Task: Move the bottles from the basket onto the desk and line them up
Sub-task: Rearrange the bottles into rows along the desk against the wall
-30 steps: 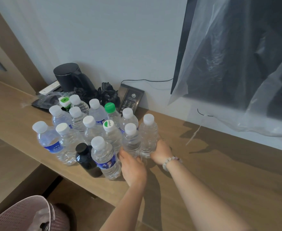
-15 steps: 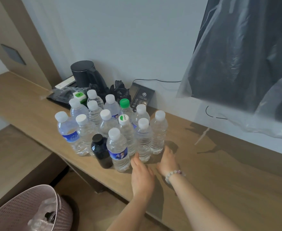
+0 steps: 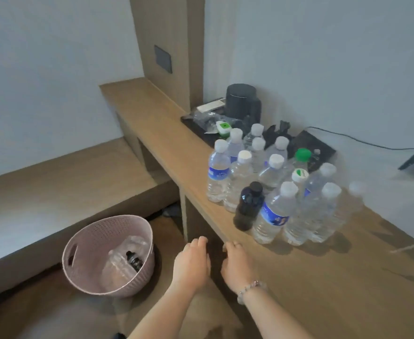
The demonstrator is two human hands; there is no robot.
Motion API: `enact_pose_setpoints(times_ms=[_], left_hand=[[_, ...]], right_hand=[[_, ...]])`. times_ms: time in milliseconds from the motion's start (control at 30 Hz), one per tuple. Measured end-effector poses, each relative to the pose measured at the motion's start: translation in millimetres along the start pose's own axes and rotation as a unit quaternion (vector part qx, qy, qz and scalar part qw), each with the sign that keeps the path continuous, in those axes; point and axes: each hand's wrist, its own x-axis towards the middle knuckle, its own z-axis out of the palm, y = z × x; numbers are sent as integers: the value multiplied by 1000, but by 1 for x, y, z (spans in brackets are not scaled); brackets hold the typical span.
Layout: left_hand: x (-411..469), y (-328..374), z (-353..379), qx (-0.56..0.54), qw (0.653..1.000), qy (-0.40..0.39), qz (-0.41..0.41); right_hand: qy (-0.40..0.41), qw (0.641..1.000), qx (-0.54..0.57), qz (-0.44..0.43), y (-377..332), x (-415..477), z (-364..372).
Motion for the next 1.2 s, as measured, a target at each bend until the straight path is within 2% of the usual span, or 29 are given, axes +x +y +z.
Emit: enact_pose_setpoints(times_ms=[167,367,733,967,1067,1200], left_hand=[[-1,-101,-43,-18,990,66,-126],[1,-212,-73,-52,965,102,-237],[55,-395,-77,-55,951,46,-302],[99,-491,-43,-75,926,17,-370],[109,-514,4,-122,906,18,-404],[126,-548,88,-123,901,5,-416]], right_hand=[[-35,987,-63,-140,-93,45,20],[-86,967,-105,-217,-198,91,61],[-163,944,-177,-227,-321,177,161],[-182,942,-201,-199,-329,224,231],[-215,931,-225,-192,-306,240,270],[-257,918,-221,-207,-284,284,357]])
